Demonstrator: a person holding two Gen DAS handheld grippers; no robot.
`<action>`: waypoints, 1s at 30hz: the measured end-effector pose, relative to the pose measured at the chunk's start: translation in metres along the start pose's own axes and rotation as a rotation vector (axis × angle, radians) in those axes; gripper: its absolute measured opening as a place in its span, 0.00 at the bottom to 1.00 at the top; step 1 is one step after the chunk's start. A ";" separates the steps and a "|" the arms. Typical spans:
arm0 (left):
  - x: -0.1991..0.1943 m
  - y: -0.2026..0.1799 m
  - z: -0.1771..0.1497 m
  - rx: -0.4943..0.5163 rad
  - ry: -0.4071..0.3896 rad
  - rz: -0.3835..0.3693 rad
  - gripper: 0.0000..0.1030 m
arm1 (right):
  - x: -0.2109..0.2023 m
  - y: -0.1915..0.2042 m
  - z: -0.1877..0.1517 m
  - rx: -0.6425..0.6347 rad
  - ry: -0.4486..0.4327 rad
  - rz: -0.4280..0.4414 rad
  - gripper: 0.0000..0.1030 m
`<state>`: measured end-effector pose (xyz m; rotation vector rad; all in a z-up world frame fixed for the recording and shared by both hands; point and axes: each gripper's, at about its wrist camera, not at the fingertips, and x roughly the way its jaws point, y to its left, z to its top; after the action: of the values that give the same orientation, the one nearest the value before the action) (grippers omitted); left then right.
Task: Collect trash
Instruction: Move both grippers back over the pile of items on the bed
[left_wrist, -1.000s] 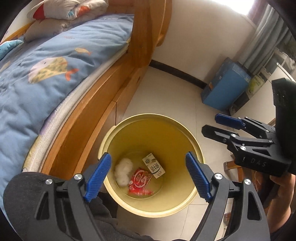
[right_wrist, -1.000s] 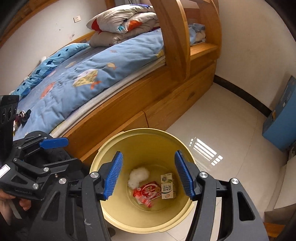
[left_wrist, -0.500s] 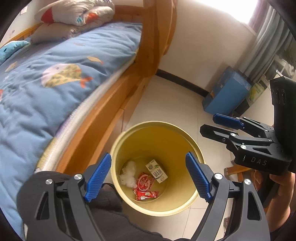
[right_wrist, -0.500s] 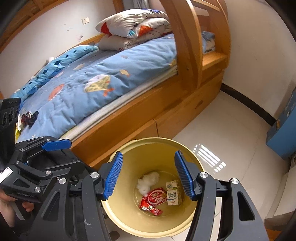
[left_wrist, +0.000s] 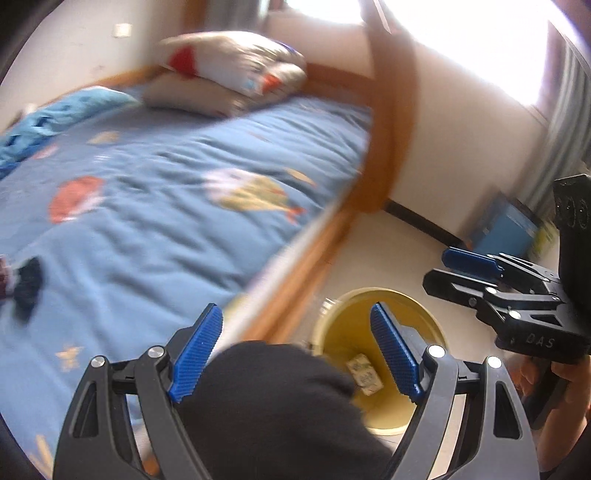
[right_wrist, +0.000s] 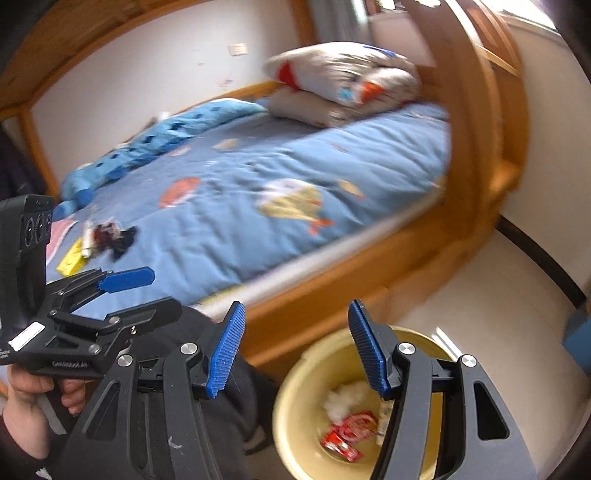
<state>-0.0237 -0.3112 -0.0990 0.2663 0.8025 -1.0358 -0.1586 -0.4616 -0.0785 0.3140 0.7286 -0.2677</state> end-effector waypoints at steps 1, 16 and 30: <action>-0.008 0.009 0.000 -0.009 -0.013 0.021 0.79 | 0.003 0.010 0.004 -0.017 -0.006 0.017 0.56; -0.117 0.134 -0.021 -0.176 -0.149 0.337 0.80 | 0.043 0.172 0.066 -0.230 -0.081 0.335 0.56; -0.193 0.211 -0.047 -0.313 -0.246 0.540 0.92 | 0.075 0.290 0.082 -0.328 -0.105 0.525 0.80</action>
<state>0.0822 -0.0508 -0.0304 0.0752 0.6087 -0.4162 0.0445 -0.2347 -0.0180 0.1675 0.5521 0.3290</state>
